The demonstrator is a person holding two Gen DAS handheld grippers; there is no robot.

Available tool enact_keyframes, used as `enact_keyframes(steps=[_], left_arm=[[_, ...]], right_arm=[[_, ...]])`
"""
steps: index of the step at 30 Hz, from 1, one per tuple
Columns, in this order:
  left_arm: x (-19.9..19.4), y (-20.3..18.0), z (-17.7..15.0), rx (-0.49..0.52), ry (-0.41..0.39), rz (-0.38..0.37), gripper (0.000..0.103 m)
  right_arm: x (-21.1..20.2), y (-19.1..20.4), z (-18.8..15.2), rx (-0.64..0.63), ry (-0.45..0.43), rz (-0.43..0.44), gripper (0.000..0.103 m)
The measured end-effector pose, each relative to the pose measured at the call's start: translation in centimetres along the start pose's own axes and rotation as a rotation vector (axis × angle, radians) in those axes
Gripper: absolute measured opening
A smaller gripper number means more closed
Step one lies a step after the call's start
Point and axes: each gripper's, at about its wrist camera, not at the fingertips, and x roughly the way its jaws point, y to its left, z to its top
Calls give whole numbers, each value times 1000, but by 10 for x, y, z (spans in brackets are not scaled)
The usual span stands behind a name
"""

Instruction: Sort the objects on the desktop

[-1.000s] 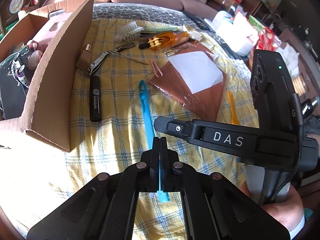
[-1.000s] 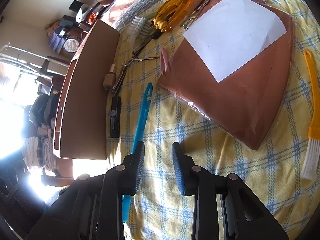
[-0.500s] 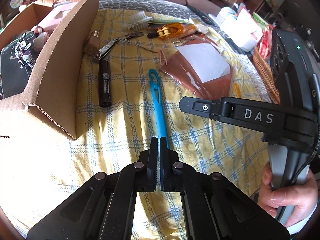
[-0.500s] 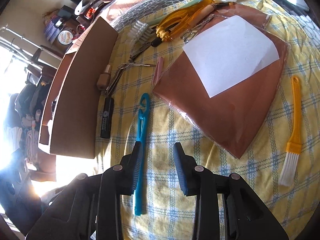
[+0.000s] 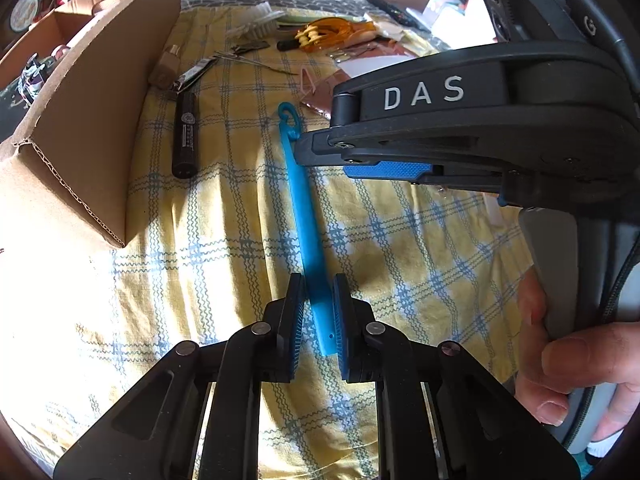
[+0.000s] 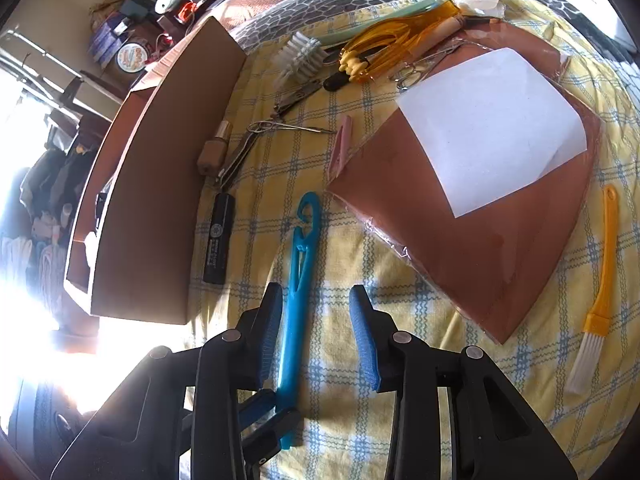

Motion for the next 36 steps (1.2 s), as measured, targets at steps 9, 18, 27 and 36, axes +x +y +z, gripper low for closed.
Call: enact_keyframes(steps=[9,18,27,36], left_arm=[[-2,2,-4,-4,-13,-8,12],[-3,6,-9,-11,-31,-20,12],[-6,16,-10,-33,-34,-69,9],[-19,16,1,-37,-57,-99,5]], right_arm=[[11,15,2,-57,21,-34,36],[18,32,-2,-172,4,-179,24],[17,22,0,-132,8,-139,14],[1,18,4,-48,-28,-55,6]])
